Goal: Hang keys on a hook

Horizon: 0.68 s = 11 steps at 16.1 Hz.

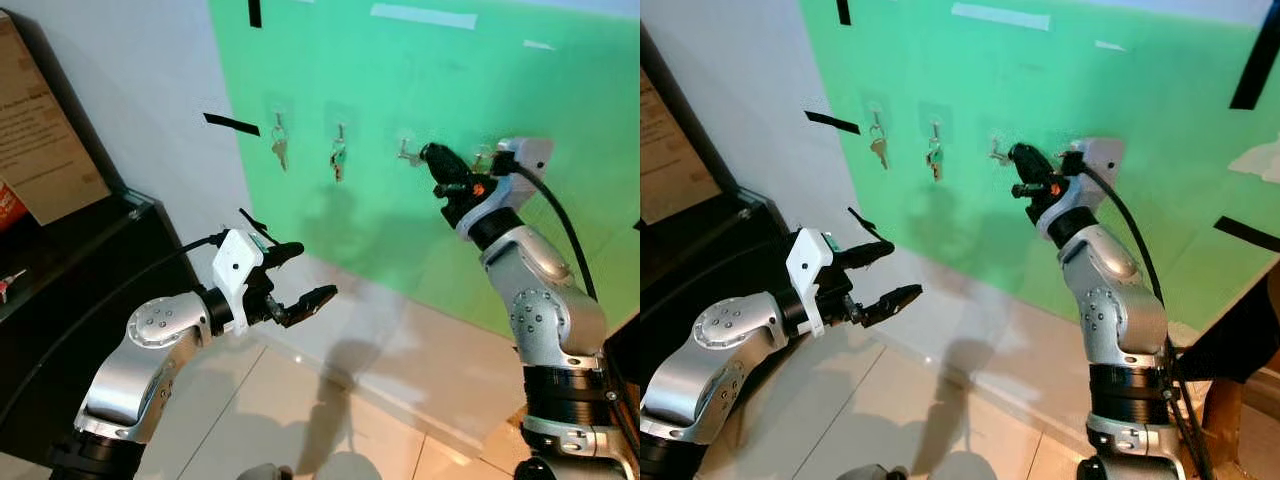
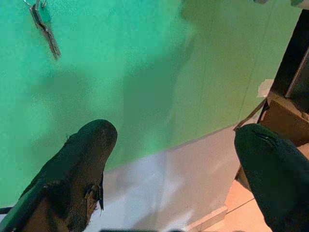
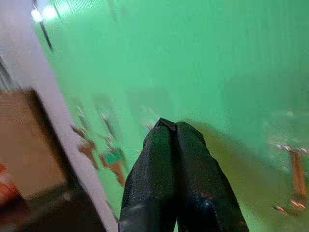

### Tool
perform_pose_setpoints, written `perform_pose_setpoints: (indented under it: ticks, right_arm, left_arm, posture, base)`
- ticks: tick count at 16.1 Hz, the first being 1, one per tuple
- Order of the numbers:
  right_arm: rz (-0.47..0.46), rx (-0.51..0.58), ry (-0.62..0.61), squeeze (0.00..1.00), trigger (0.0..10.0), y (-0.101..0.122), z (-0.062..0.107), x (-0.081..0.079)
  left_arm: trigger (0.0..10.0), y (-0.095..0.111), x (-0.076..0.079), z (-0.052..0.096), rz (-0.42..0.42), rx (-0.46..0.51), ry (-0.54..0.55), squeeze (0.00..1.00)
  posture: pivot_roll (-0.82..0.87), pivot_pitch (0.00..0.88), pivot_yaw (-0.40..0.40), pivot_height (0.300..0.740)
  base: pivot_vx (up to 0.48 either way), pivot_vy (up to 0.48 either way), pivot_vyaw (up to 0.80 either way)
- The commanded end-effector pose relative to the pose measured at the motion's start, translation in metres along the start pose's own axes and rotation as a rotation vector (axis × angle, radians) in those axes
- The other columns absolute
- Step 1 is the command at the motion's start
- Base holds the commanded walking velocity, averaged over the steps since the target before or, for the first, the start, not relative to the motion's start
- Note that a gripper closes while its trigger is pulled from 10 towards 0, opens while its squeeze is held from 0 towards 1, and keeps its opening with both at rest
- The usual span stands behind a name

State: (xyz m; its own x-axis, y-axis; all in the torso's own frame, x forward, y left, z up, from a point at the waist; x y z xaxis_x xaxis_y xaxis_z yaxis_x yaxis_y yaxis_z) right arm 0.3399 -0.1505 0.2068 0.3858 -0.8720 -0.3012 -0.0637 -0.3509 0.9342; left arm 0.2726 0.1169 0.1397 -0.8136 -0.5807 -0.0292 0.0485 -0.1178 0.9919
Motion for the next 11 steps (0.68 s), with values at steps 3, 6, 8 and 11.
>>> perform_pose_setpoints:
  ticks: [3,6,8,11]
  right_arm:
    - [-0.045,0.082,0.094,0.0,10.0,0.025,0.001,-0.008]
    - [-0.015,0.028,0.191,0.0,10.0,0.019,0.005,-0.02]
    - [0.003,-0.014,0.228,0.0,10.0,0.013,0.004,-0.027]
    - [0.187,-0.21,0.212,0.0,10.0,-0.02,-0.001,-0.03]
  left_arm:
    - [10.0,0.004,-0.002,0.0,-0.015,-0.003,0.001,0.0]
    - [10.0,0.004,-0.002,0.0,-0.017,-0.003,-0.002,0.0]
    - [10.0,0.004,-0.003,0.0,-0.017,-0.003,-0.002,0.0]
    - [10.0,0.004,-0.003,0.0,-0.017,-0.002,0.002,0.0]
  posture:
    - [-0.03,0.0,0.073,0.74]
    - [-0.03,0.0,0.074,0.74]
    - [-0.03,0.0,0.072,0.74]
    - [-0.03,0.0,0.068,0.74]
  base:
    - [0.0,0.0,0.0]
    - [0.0,0.0,0.0]
    - [0.0,0.0,0.0]
    - [0.0,0.0,0.0]
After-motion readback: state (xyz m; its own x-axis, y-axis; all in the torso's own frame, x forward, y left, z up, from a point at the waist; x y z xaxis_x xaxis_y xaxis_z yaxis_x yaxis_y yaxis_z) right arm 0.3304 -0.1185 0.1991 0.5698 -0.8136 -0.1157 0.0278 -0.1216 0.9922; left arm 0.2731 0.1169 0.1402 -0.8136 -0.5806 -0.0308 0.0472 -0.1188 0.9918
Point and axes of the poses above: a point about 5 cm out from each wrist's last joint towards the gripper, its own z axis pointing back from the gripper into the wrist, its own y axis along the axis of the wrist's last joint, x = y × z, the point moved 2 cm from there along -z, pointing out of the wrist towards the gripper
